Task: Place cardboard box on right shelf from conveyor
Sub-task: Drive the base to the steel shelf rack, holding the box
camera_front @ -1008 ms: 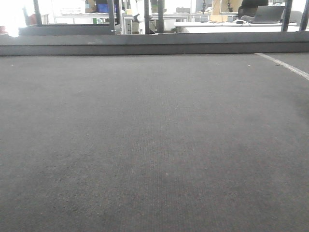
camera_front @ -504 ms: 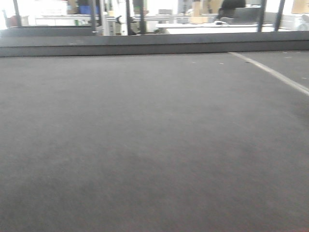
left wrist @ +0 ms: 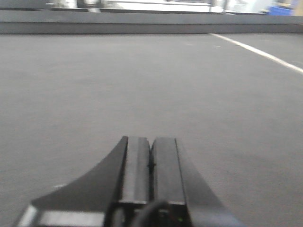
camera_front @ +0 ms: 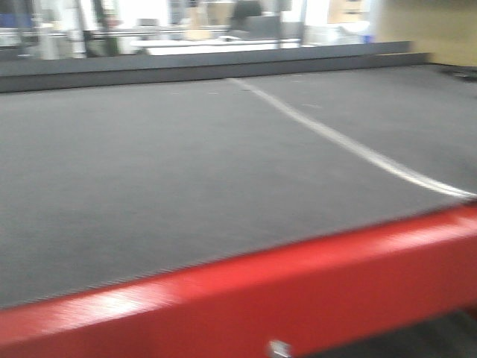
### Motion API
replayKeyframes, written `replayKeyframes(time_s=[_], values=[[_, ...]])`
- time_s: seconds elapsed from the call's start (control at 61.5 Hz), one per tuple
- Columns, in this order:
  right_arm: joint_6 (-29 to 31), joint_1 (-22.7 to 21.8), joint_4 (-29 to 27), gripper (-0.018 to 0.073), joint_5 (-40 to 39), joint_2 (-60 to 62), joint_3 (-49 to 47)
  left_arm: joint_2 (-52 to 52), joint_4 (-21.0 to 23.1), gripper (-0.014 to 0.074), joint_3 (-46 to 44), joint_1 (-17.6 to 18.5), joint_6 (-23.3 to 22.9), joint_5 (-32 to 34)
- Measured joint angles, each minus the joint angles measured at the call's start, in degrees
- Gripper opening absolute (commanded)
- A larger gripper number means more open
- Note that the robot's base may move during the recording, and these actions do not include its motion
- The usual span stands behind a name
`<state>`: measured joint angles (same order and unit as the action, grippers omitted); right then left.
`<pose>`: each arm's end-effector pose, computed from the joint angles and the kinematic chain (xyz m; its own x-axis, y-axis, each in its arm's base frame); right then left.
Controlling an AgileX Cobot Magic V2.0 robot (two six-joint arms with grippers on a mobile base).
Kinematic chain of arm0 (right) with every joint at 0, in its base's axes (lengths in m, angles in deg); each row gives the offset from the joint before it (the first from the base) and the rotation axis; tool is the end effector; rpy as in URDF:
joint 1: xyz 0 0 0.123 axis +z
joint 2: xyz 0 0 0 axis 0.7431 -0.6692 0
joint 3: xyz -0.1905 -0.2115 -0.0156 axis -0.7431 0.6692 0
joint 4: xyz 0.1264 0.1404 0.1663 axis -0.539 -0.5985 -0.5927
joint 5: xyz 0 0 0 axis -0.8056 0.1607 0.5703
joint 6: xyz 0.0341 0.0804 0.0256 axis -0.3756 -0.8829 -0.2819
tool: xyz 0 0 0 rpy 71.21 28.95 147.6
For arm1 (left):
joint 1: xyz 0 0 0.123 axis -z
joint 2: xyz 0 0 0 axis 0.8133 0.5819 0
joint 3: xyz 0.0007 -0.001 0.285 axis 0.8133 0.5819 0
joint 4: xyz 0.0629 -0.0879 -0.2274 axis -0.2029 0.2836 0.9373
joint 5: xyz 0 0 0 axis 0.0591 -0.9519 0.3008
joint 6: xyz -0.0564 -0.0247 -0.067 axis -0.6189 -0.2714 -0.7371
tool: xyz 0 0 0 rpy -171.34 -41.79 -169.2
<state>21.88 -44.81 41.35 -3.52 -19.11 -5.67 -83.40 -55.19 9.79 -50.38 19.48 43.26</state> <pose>0.0391 0.0046 0.3198 -0.0005 0.0837 -0.9965 -0.0807 0.9932 0.0834 0.0564 -0.0048 0.1920 -0.0502 -0.0276 -0.9984 0.0779 0.9965 -0.0315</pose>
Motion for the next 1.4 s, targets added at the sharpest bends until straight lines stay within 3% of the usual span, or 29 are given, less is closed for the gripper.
replayKeyframes(time_s=[1.398], values=[[0.05,0.00,0.00,0.0058,0.00,0.14,0.00,0.00,0.00,-0.0116,0.00,0.00,0.00,0.00]])
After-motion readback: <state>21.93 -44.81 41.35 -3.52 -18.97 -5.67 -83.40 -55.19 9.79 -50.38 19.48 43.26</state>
